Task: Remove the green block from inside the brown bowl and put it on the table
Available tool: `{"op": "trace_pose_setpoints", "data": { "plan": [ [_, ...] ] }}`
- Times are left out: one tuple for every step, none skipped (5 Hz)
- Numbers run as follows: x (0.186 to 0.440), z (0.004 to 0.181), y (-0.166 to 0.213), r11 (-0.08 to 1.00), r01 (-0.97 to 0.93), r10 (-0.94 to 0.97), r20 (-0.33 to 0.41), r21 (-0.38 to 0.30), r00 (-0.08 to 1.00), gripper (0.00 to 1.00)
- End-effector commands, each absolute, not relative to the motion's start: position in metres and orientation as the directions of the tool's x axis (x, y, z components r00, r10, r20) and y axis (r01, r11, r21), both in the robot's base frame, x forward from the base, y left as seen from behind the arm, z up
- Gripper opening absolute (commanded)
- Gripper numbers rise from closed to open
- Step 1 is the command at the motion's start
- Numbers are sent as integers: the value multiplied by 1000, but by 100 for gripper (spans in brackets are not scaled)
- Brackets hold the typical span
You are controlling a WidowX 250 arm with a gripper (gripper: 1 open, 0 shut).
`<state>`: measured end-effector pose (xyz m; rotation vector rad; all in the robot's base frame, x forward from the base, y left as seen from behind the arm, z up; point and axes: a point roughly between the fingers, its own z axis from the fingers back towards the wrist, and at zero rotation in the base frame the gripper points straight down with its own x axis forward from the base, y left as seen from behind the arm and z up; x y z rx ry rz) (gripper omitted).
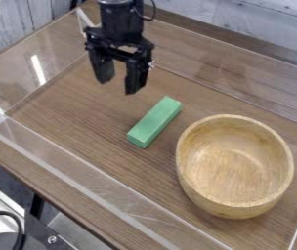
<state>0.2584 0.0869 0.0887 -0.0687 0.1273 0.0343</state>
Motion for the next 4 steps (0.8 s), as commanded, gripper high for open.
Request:
{"op": "trace_pose_setpoints", "data": {
  "plan": [
    [259,104,86,999,-21,19,-60,-32,998,100],
    [257,107,81,1000,-9,9,-34,-11,999,100],
    [267,106,79,1000,8,-9,-21,-6,1000,100],
    [273,105,77,1000,19,-19,-15,-6,1000,0]
  ]
}}
